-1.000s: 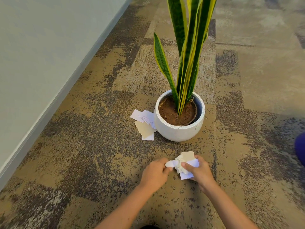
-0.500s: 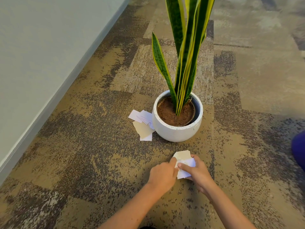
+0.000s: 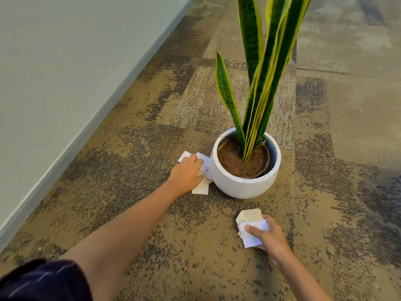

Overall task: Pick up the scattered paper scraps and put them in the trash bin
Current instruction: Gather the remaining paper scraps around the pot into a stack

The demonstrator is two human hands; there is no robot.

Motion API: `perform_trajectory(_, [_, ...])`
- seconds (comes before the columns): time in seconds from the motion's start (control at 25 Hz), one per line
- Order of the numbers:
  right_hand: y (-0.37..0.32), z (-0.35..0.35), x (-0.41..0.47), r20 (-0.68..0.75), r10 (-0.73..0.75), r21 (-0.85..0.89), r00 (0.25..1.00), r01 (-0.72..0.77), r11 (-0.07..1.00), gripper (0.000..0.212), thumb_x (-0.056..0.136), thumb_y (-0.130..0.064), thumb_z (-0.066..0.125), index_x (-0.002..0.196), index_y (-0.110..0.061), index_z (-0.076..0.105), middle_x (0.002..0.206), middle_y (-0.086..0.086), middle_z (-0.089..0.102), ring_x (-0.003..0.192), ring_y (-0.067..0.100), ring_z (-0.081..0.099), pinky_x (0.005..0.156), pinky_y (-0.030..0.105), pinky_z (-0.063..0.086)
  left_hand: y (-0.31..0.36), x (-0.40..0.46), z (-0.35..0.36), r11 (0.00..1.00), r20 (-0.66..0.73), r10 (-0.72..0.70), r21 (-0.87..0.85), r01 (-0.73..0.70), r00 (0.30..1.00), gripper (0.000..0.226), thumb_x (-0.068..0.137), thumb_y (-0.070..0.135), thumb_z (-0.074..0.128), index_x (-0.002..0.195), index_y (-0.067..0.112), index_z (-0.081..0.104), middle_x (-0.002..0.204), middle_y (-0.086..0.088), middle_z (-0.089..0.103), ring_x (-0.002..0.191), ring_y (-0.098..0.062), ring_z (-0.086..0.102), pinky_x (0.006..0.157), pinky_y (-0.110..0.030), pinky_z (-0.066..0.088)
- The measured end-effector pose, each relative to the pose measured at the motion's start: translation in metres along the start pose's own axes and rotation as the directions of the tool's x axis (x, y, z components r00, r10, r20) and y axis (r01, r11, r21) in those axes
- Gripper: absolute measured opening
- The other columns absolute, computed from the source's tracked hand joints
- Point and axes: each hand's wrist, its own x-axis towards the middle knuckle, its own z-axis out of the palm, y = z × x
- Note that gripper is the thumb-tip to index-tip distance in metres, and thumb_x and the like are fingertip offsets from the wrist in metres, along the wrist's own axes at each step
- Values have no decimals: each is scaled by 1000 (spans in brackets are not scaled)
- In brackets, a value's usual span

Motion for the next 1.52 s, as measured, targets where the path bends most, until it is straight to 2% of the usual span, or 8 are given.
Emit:
perform_trajectory(0.2, [7,-2,-1,16,-2,36,1000,2,999,44,76,-5,76,114,-11,54,110,14,65,95,30,66,60,35,59,-9,52,-8,997,344,35,50,-55,938,100,74,58,68,151,30,10,161,0,-4,146,-38,0,106,-68,28])
perform_trajectory(0.4, [5,-3,2,26,1,41,1000,-2,999,49,77,-5,76,120,-12,52,112,14,64,98,32,65,66,38,59,-3,58,7,997,543,18,48,-52,839,110,66,64,72,150,37,7,159,9,-17,144,-41,-19,107,-72,20])
perform_trajectory(0.76, [3,-2,0,23,-11,20,1000,11,1000,40,78,-5,75,113,-12,56,106,13,68,91,29,67,57,33,58,1,5,21,997,304,-1,78,-24,953,78,74,62,64,139,36,28,144,-11,22,128,-37,27,94,-55,44])
perform_trajectory(1.0, [2,-1,-1,14,-10,12,1000,10,1000,43,77,-6,75,114,-15,55,102,7,67,87,23,66,51,27,55,8,-41,38,981,328,-71,-150,126,942,78,73,53,71,137,33,31,130,-12,27,112,-35,45,91,-48,48])
perform_trajectory(1.2, [2,-1,-2,10,-2,23,1000,2,1000,46,78,-5,75,117,-14,53,102,6,66,87,23,66,52,27,55,24,-60,45,937,401,-129,-250,243,907,76,71,58,70,132,30,34,126,-7,29,111,-31,44,90,-46,48])
perform_trajectory(1.32, [2,0,-3,5,3,32,1000,-4,999,50,78,-5,74,121,-14,50,106,8,65,92,25,66,57,30,56,27,-59,42,952,255,-197,-181,247,947,67,76,70,55,127,27,42,124,-5,32,112,-29,39,90,-40,44])
perform_trajectory(1.4, [2,0,-3,2,8,37,1000,-8,999,53,78,-5,74,124,-13,48,110,10,64,95,28,65,61,32,56,31,-48,37,929,173,-246,-239,283,954,59,82,65,53,123,23,48,124,-5,37,114,-29,39,92,-40,40])
perform_trajectory(1.52, [2,0,-3,3,13,37,1000,-13,999,54,78,-5,74,125,-12,48,110,11,65,95,28,66,60,32,57,46,-30,32,856,233,-317,-347,383,919,52,82,51,63,123,21,48,129,-7,38,121,-31,37,95,-43,41])
